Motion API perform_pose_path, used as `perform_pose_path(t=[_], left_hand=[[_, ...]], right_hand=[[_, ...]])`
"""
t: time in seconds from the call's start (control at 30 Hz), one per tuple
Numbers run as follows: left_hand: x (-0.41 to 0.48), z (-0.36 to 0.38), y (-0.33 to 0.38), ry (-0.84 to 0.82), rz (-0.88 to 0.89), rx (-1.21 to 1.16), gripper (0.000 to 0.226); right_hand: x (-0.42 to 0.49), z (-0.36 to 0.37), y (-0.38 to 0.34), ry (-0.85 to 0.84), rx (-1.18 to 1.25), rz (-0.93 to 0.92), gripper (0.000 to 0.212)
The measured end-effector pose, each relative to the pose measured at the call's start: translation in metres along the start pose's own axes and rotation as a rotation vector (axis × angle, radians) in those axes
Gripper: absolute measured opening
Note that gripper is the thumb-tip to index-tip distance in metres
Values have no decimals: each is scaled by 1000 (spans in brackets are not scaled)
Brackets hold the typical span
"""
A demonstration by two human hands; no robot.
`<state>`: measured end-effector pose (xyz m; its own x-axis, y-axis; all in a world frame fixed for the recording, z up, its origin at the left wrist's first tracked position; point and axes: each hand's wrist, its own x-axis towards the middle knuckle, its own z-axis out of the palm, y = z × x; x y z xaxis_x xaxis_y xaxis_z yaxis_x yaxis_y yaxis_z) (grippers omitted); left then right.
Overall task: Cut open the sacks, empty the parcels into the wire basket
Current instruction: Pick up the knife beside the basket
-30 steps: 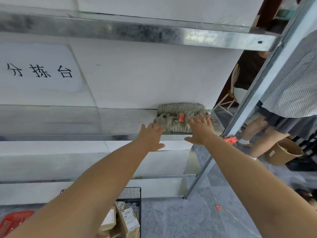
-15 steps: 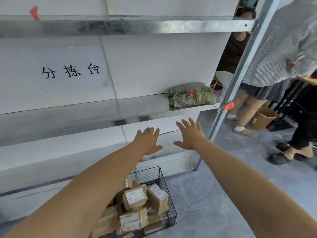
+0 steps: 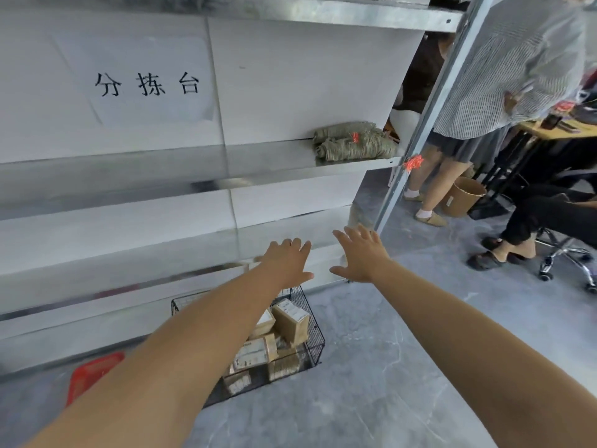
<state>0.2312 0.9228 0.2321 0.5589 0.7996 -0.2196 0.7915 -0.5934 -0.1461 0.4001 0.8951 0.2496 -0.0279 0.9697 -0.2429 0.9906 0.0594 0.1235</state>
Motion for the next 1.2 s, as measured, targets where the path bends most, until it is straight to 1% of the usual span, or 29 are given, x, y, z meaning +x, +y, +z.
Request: perform_pose_path(t=[0.1, 0.17, 0.3, 0.43, 0.57, 0.7, 0.8, 0.9, 1.03, 1.13, 1.2], left_hand=[[-33, 22, 19, 11, 8, 39, 71], [-59, 45, 36, -14, 30, 55, 70], [-114, 107, 78, -113, 93, 41, 68], [-155, 167, 107, -271, 179, 40, 67], [-170, 206, 129, -372, 244, 47, 68], [-163, 273, 156, -404, 291, 61, 70], [-158, 349, 173, -470, 330, 95, 70], [-145, 454, 192, -501, 353, 122, 72], [-117, 597, 216, -524, 380, 145, 73], [-95, 689, 230, -534, 400, 178, 78], [-79, 737, 236, -537, 405, 187, 78]], right_hand=[[-39, 31, -11, -23, 14, -1, 83], [-68, 56, -19, -55, 42, 8, 82], [-126, 115, -40, -158, 76, 39, 81], [-178, 180, -59, -280, 104, 81, 80], [-208, 244, -68, -354, 166, 139, 78], [-227, 335, -81, -426, 289, 281, 77], [-235, 427, -103, -502, 353, 348, 77], [-229, 540, -132, -549, 403, 371, 75], [-203, 693, -166, -562, 450, 362, 73], [-180, 782, -180, -566, 467, 347, 72], [-164, 828, -187, -546, 476, 335, 74]])
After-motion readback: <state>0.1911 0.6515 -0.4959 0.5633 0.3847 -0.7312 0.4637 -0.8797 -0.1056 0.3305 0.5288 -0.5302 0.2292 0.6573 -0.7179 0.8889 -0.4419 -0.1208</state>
